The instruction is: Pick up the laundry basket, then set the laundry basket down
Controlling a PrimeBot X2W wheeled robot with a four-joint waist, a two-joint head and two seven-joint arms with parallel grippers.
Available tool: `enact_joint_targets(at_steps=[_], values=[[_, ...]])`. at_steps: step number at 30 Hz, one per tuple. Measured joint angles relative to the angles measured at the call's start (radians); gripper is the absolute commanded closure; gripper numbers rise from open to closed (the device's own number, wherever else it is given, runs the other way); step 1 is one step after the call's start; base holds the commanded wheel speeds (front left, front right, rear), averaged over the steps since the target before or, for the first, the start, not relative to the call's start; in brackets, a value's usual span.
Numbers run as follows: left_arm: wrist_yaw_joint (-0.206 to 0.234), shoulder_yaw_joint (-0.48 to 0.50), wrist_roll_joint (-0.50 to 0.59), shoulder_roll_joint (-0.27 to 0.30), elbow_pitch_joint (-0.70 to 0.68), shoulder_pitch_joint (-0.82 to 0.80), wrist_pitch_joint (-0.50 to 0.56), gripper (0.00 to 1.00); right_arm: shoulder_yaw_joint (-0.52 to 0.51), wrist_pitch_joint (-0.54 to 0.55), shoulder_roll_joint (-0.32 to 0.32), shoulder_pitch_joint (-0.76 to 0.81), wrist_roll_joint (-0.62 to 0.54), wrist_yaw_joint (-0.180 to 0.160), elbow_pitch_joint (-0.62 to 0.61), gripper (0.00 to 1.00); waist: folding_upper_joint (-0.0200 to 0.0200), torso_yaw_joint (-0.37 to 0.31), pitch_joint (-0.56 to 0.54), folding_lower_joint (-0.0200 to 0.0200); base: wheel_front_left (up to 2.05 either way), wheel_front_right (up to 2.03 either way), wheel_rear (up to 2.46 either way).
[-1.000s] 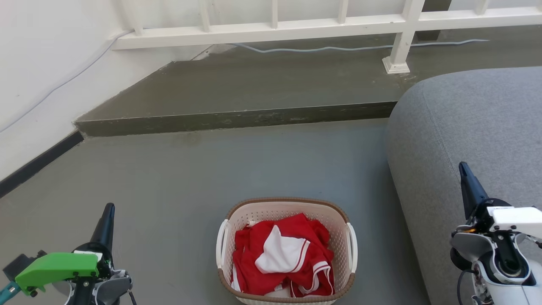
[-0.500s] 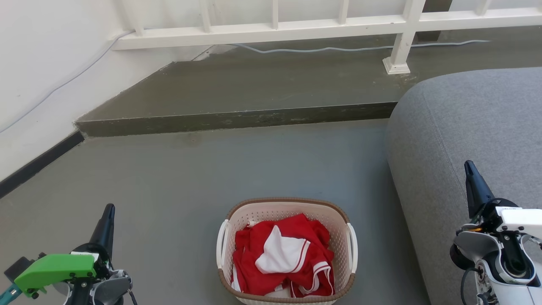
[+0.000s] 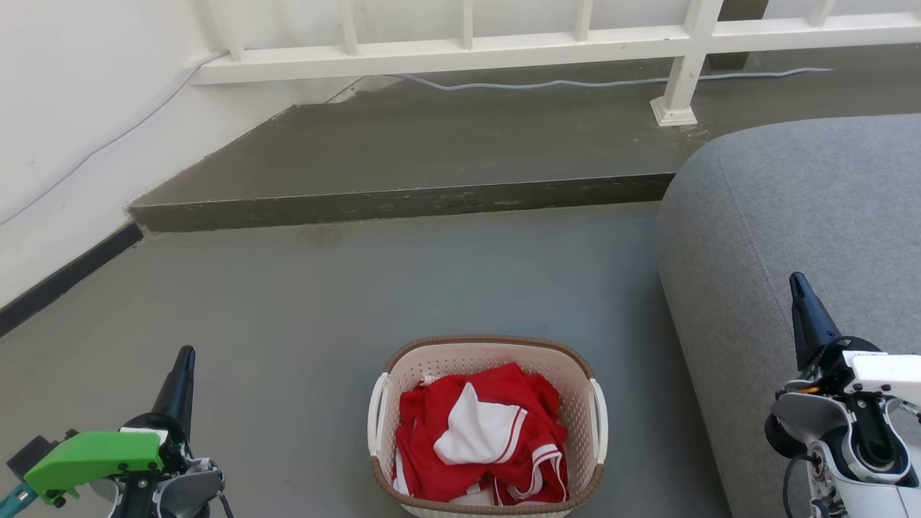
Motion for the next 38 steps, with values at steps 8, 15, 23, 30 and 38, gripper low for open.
enact_joint_targets(at_steps=[8, 15, 23, 30, 38], values=[[0.000, 0.000, 0.000, 0.000, 0.000, 0.000, 0.000, 1.00, 0.000, 0.000, 0.000, 0.000, 0.000, 0.003, 0.000, 1.00, 0.0000, 0.000, 0.000, 0.0000, 0.00, 0.00, 0.00], [0.000, 0.001, 0.000, 0.000, 0.000, 0.000, 0.000, 1.00, -0.001, 0.000, 0.000, 0.000, 0.000, 0.003, -0.001, 1.00, 0.0000, 0.000, 0.000, 0.0000, 0.00, 0.00, 0.00], [0.000, 0.001, 0.000, 0.000, 0.000, 0.000, 0.000, 1.00, -0.002, 0.000, 0.001, 0.000, 0.000, 0.004, -0.001, 1.00, 0.0000, 0.000, 0.000, 0.0000, 0.00, 0.00, 0.00], [0.000, 0.001, 0.000, 0.000, 0.000, 0.000, 0.000, 1.00, -0.002, 0.000, 0.001, 0.000, 0.000, 0.004, -0.001, 1.00, 0.0000, 0.000, 0.000, 0.0000, 0.00, 0.00, 0.00], [0.000, 0.001, 0.000, 0.000, 0.000, 0.000, 0.000, 1.00, -0.002, 0.004, 0.002, 0.000, 0.000, 0.004, -0.002, 1.00, 0.0000, 0.000, 0.000, 0.0000, 0.00, 0.00, 0.00]])
